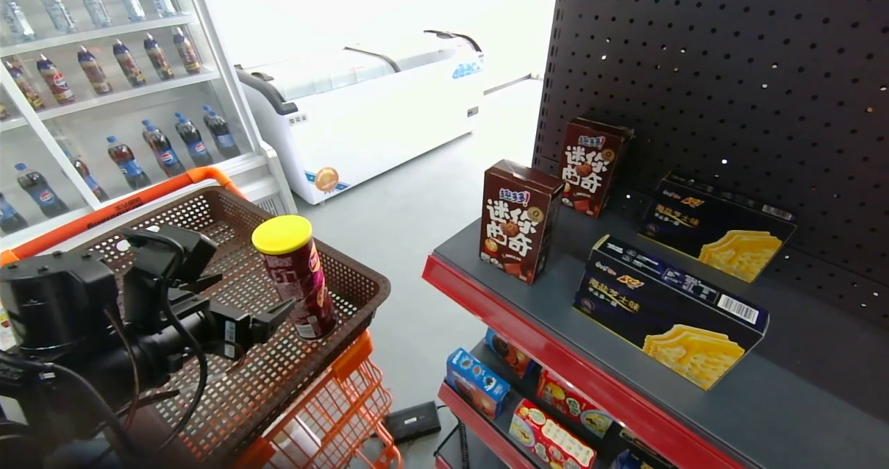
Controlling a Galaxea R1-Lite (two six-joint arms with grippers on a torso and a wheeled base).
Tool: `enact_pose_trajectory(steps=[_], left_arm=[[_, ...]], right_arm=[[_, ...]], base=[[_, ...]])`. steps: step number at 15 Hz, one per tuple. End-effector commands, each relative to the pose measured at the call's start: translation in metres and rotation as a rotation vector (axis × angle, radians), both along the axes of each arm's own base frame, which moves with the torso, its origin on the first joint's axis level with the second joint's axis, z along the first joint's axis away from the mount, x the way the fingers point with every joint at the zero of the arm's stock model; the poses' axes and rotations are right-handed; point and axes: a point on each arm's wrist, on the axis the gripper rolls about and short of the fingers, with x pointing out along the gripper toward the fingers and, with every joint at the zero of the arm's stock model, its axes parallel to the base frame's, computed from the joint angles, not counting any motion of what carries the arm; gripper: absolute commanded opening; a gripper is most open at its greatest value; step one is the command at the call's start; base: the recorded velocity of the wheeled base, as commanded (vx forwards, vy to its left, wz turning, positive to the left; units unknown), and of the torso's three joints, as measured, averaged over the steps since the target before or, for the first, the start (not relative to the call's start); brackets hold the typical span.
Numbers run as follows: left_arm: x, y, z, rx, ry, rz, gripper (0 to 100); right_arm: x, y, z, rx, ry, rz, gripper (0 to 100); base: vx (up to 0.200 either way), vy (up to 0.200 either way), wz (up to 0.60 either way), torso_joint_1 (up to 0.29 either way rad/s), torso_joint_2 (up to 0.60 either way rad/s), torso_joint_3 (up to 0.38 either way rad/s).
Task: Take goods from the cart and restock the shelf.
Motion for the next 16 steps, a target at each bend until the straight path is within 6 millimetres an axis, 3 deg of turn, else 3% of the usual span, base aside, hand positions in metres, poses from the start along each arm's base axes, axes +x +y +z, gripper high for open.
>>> enact_pose_trajectory(steps=[1, 14, 15, 16], left_arm=[[0.021, -0.005, -0.027, 0.003, 0.039, -0.012, 100], [0.067, -0.014, -0.05, -0.001, -0.033, -0.024, 100], [0.071, -0.014, -0.049, -0.002, -0.045, -0.026, 0], [0.074, -0.014, -0.046, -0.002, -0.062, -0.023, 0]], right_arm=[[0.0, 0.0, 0.0, -0.001, 0.001, 0.0, 100], [0.0, 0.0, 0.0, -0.001, 0.001, 0.0, 100], [0.0, 0.0, 0.0, -0.001, 0.001, 0.0, 100], [0.0, 0.0, 0.0, -0.001, 0.001, 0.0, 100]], base=[[0.0, 0.0, 0.0, 0.0, 0.0, 0.0], [0.0, 0.0, 0.0, 0.0, 0.0, 0.0], [0.0, 0.0, 0.0, 0.0, 0.0, 0.0], [0.0, 0.0, 0.0, 0.0, 0.0, 0.0]])
